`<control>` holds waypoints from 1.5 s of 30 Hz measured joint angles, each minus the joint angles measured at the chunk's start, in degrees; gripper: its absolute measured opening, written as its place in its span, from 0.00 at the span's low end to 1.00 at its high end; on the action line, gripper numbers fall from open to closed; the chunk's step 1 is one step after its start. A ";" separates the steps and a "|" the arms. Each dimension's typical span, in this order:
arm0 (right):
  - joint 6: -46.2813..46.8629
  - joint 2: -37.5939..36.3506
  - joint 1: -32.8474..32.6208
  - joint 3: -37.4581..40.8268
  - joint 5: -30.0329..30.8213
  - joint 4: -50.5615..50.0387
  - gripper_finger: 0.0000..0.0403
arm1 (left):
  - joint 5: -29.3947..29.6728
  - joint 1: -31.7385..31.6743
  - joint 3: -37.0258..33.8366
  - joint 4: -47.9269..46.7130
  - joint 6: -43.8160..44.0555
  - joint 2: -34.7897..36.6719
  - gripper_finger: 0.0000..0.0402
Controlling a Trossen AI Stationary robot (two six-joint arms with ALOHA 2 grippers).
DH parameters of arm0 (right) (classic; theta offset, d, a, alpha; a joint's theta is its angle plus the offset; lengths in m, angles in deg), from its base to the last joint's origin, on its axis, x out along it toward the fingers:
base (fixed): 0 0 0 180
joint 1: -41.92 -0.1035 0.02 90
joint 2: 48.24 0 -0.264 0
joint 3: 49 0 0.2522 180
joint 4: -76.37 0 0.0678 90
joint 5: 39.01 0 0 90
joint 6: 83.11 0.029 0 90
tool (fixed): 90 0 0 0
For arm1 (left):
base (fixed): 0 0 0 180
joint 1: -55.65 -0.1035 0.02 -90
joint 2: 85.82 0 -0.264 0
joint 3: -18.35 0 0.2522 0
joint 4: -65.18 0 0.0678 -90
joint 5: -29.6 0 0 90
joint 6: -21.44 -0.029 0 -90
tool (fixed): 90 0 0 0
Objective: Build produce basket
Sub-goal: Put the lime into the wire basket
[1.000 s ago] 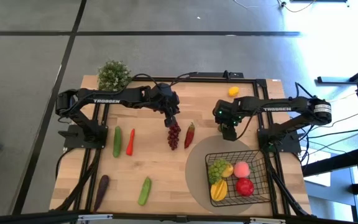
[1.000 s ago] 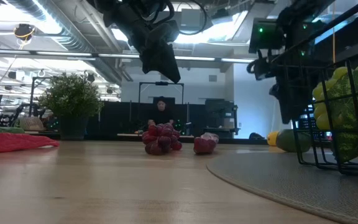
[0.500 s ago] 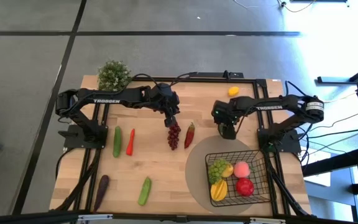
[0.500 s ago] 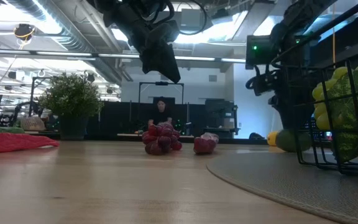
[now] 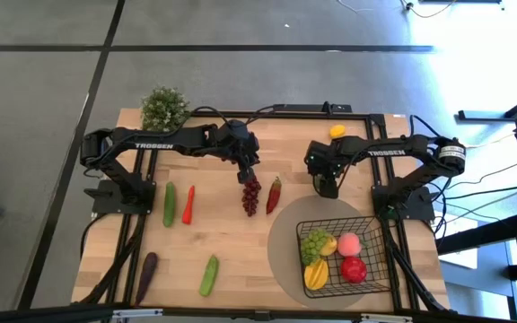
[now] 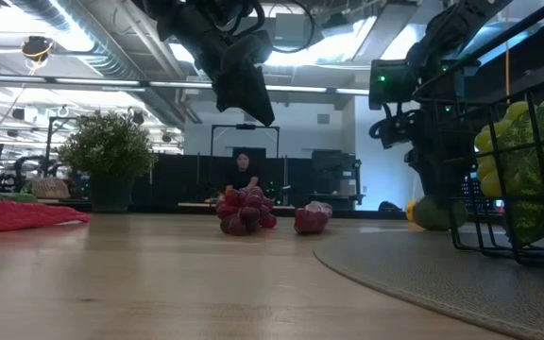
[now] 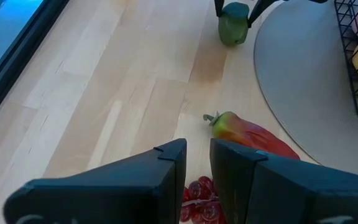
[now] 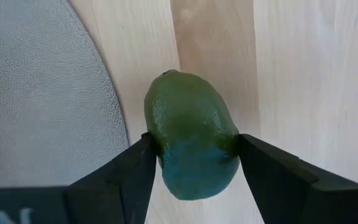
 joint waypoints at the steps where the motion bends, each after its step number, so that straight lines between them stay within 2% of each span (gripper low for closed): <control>1: 0.01 0.01 0.07 0.00 -0.10 0.03 0.57 | 0.02 0.00 0.00 0.00 0.00 0.00 0.15; 6: 0.01 0.05 0.07 0.04 -0.08 0.30 0.54 | 0.02 0.00 0.00 0.00 0.00 0.00 0.15; 15: 0.06 0.07 0.09 0.07 0.27 1.54 0.33 | 0.02 0.00 0.00 0.00 0.01 0.02 0.15; 19: 0.06 0.07 0.09 0.07 0.08 1.62 0.27 | 0.02 0.00 0.00 0.00 0.00 0.02 0.15; 29: 0.10 0.14 0.13 -0.55 -1.42 1.58 0.26 | 0.02 0.00 0.00 -0.01 0.00 0.02 0.15; 39: 3.99 0.38 0.07 -2.94 -8.49 1.16 0.25 | 0.04 0.00 0.00 0.00 0.00 0.02 0.15; 45: 6.06 0.32 0.05 -4.37 -8.86 0.96 0.24 | 0.04 0.00 0.00 0.00 0.00 0.02 0.15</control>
